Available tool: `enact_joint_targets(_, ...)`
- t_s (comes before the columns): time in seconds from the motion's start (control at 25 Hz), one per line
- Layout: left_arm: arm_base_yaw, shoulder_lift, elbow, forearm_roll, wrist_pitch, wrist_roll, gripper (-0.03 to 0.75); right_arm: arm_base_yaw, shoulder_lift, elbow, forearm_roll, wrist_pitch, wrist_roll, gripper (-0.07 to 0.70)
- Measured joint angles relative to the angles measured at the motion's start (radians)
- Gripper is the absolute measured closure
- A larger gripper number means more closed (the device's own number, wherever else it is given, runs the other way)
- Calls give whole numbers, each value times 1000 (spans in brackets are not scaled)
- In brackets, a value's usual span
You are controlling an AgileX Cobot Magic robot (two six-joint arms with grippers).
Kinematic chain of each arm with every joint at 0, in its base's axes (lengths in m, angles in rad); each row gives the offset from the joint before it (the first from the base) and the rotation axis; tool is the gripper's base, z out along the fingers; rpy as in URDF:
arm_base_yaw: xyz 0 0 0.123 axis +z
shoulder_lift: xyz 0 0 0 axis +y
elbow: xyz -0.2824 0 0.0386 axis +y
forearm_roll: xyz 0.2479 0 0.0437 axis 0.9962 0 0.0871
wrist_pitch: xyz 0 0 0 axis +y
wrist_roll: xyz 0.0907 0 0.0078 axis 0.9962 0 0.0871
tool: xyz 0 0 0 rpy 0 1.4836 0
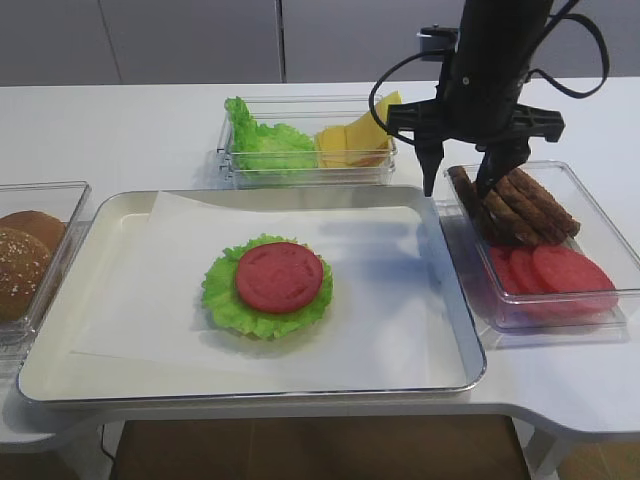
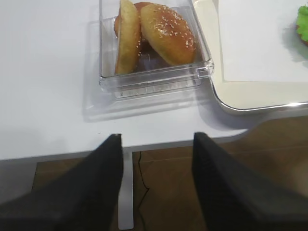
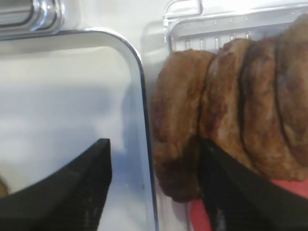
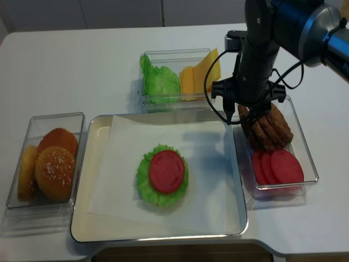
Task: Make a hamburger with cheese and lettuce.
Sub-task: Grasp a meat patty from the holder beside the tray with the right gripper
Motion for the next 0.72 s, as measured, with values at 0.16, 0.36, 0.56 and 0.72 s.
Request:
enact_joint_targets(0.16, 0, 0, 0, 0, 0, 0, 363, 0, 0, 0, -2, 0, 0, 194)
enact_joint_targets(0.36, 0, 0, 0, 0, 0, 0, 363, 0, 0, 0, -4, 0, 0, 246)
enact_joint_targets(0.56, 0, 0, 0, 0, 0, 0, 363, 0, 6, 0, -8, 0, -5, 259)
enact_joint_targets(0.72, 0, 0, 0, 0, 0, 0, 363, 0, 15, 0, -10, 0, -13, 260)
